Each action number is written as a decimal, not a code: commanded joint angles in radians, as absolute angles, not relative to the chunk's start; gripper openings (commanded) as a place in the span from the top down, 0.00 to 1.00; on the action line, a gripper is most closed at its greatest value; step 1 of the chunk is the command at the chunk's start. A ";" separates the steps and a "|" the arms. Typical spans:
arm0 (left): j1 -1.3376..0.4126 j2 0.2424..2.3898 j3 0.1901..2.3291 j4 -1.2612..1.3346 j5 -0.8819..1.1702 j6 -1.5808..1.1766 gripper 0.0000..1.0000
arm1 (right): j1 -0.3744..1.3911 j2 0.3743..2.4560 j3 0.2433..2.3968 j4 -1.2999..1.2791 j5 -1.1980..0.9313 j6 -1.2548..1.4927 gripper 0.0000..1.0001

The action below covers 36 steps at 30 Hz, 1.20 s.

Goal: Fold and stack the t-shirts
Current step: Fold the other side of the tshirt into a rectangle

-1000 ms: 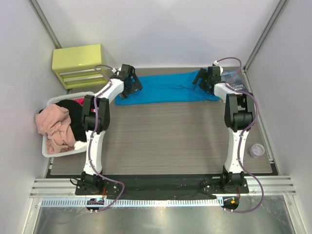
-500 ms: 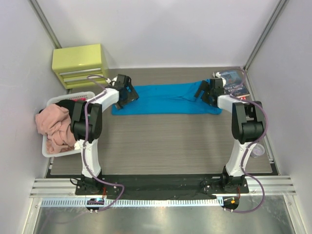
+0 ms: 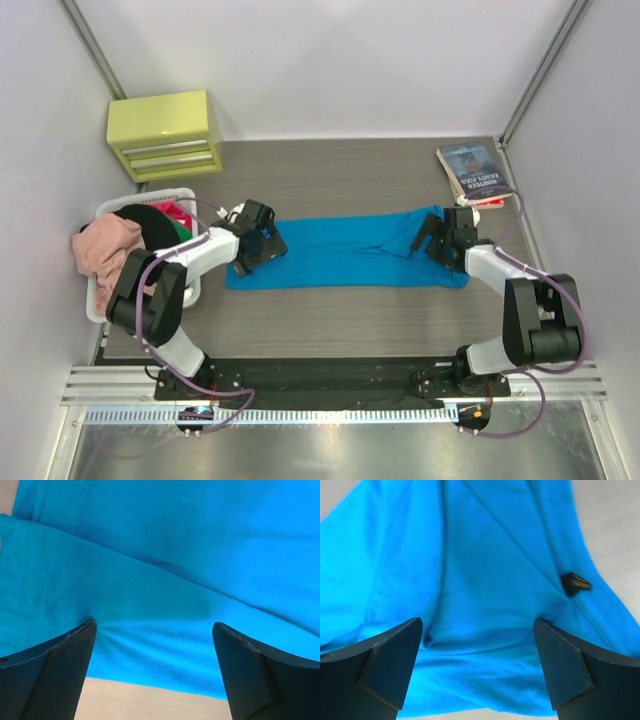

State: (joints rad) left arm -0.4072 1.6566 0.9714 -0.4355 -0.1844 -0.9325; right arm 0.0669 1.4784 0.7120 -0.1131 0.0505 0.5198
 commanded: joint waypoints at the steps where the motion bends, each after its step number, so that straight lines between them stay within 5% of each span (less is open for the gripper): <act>1: -0.414 1.571 0.874 -0.568 -0.210 -0.989 0.00 | 0.061 1.365 0.624 -0.224 0.063 0.529 0.00; 13: -0.416 1.461 1.078 -0.696 -0.242 -0.813 0.00 | 0.120 1.275 0.903 -0.436 0.060 0.592 0.00; 21: -0.414 1.371 1.134 -0.715 -0.187 -0.775 0.00 | 0.245 1.238 0.775 -0.390 0.145 0.900 0.06; 36: -0.414 1.318 1.104 -0.721 -0.170 -0.767 0.00 | 0.299 1.406 0.747 -0.203 0.198 0.905 0.23</act>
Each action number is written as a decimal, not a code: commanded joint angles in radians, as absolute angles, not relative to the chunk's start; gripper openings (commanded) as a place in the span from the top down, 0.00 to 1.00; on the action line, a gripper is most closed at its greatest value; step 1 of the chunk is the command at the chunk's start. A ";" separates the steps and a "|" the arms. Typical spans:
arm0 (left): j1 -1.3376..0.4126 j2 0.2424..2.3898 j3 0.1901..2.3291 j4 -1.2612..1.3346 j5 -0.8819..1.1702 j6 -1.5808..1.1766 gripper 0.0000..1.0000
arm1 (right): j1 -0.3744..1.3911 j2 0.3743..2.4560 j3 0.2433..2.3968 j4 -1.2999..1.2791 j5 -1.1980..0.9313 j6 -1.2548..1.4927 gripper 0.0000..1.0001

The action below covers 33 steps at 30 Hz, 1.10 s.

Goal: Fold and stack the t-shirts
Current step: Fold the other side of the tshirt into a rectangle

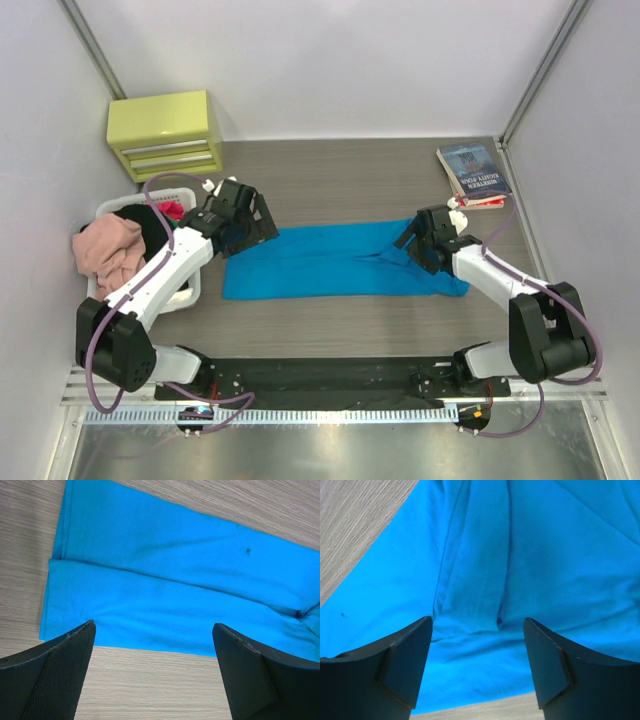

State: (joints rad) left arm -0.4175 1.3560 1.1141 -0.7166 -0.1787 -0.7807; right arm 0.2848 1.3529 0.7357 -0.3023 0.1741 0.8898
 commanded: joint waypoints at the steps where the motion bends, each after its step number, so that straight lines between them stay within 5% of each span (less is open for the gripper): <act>1: -0.414 1.319 1.104 -0.721 -0.169 -0.767 0.00 | 0.302 1.419 0.756 -0.198 0.196 0.904 0.24; 5: -0.414 1.313 1.108 -0.724 -0.166 -0.767 0.00 | 0.325 1.462 0.782 -0.193 0.204 0.905 0.31; 12: -0.414 1.307 1.104 -0.719 -0.160 -0.770 0.00 | 0.342 1.476 0.801 -0.181 0.227 0.896 0.65; 18: -0.413 1.304 1.089 -0.706 -0.152 -0.778 0.00 | 0.345 1.542 0.853 -0.153 0.222 0.851 0.83; 33: -0.413 1.292 1.043 -0.669 -0.138 -0.788 0.00 | 0.385 1.796 1.155 -0.181 0.144 0.695 0.89</act>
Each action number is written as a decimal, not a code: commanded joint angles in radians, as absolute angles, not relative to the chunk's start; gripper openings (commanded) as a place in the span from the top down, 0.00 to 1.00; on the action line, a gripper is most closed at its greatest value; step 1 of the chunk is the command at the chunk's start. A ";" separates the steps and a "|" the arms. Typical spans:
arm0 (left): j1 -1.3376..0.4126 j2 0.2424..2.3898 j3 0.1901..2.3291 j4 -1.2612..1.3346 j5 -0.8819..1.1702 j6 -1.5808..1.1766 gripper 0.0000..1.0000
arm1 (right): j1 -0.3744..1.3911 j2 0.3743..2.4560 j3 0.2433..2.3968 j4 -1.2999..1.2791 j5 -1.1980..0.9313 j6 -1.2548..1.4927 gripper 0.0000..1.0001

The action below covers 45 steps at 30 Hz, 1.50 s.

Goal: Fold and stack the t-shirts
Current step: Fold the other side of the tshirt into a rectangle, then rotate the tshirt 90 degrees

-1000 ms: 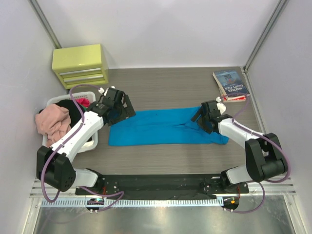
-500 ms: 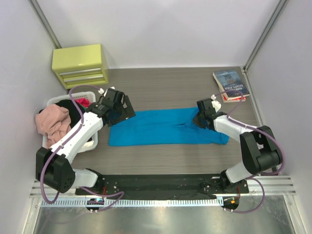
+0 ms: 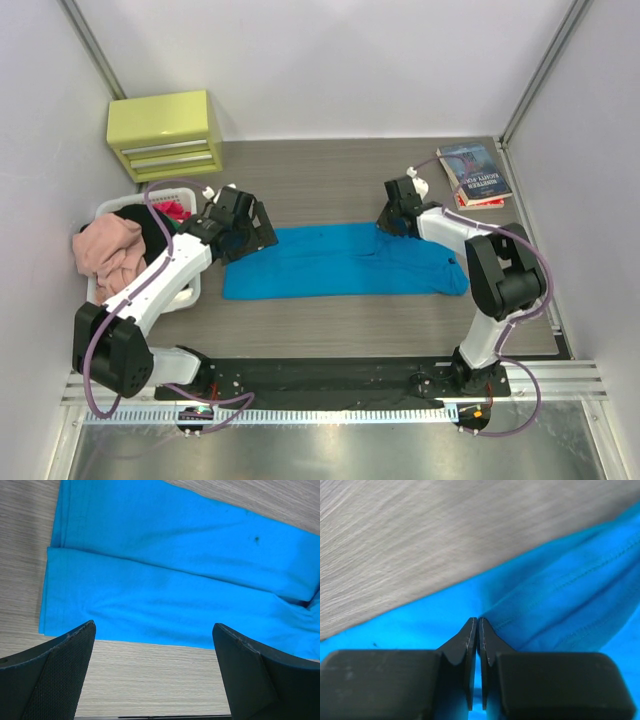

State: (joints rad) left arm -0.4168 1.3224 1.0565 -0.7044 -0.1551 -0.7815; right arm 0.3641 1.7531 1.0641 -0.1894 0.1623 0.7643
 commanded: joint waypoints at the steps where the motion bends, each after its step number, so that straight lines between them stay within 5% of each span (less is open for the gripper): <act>1: -0.413 1.290 1.039 -0.667 -0.137 -0.790 0.00 | 0.390 1.810 1.170 -0.196 0.144 0.683 0.88; 7: -0.413 1.295 1.016 -0.647 -0.123 -0.799 0.00 | 0.400 1.908 1.324 -0.309 0.118 0.574 0.68; 8: -0.414 1.295 1.014 -0.643 -0.118 -0.799 0.00 | 0.400 1.914 1.371 -0.330 0.106 0.555 0.53; 11: -0.413 1.305 1.017 -0.640 -0.103 -0.795 0.00 | 0.400 1.889 1.454 -0.435 0.147 0.496 0.30; 17: -0.414 1.356 1.029 -0.600 -0.065 -0.772 0.00 | 0.397 1.706 1.425 -0.505 0.167 0.515 0.01; 26: -0.414 1.459 1.097 -0.561 -0.032 -0.707 0.00 | 0.396 1.519 1.068 -0.512 0.353 0.799 0.00; 37: -0.414 1.460 1.077 -0.535 -0.005 -0.692 0.00 | 0.356 1.700 1.129 -0.463 0.364 0.810 0.00; 45: -0.414 1.540 1.207 -0.558 0.158 -0.389 0.00 | 0.344 1.453 1.034 -0.618 0.431 1.090 0.00</act>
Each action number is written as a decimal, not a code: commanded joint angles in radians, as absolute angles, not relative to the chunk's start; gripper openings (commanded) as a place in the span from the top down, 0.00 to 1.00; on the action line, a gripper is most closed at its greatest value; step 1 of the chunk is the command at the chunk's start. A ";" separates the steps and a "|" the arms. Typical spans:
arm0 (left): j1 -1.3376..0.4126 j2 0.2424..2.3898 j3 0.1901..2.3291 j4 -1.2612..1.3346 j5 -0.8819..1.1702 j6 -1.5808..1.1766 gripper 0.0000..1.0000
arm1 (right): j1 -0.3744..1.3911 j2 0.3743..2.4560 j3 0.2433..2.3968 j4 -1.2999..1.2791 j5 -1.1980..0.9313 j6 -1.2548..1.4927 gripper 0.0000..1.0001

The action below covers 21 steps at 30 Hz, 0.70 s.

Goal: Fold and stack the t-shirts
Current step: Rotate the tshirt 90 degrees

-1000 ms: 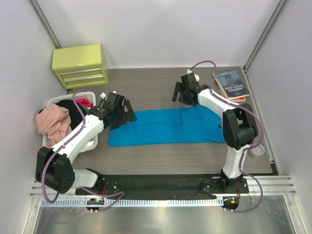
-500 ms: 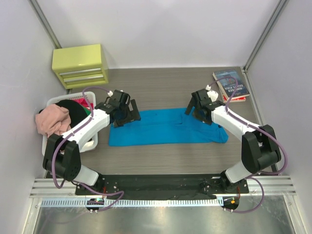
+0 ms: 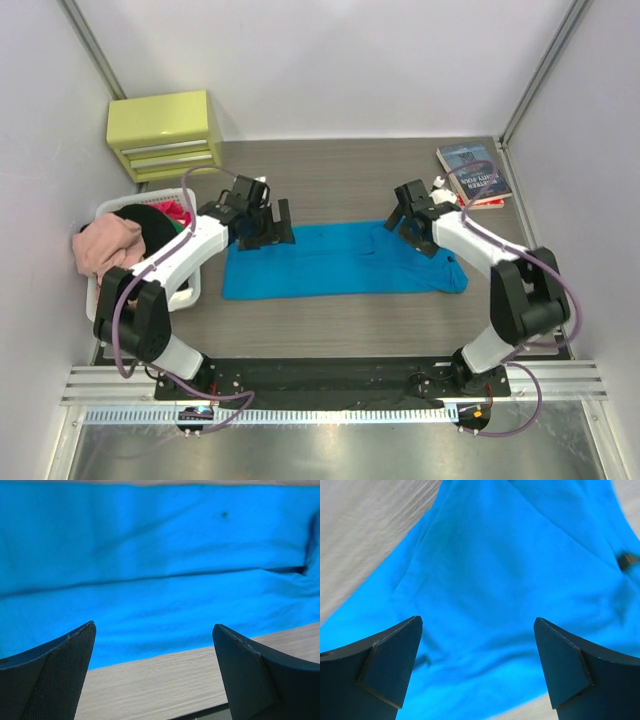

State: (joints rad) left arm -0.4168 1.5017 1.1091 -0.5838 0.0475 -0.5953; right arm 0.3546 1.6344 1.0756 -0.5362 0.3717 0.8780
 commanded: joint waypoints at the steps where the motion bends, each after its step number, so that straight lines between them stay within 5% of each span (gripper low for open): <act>1: -0.414 1.549 1.235 -0.537 0.175 -0.352 0.00 | 0.342 1.433 1.023 -0.630 0.430 1.124 0.00; 8: -0.417 1.568 1.263 -0.496 0.434 0.171 0.00 | 0.336 1.388 1.015 -0.774 0.454 1.357 0.00; 14: -0.419 1.591 1.186 -0.397 0.478 0.334 0.00 | 0.252 1.475 0.976 -0.770 0.301 1.515 0.00; 21: -0.505 1.726 1.217 -0.549 0.359 0.628 0.00 | 0.247 1.543 0.994 -0.723 0.377 1.568 0.00</act>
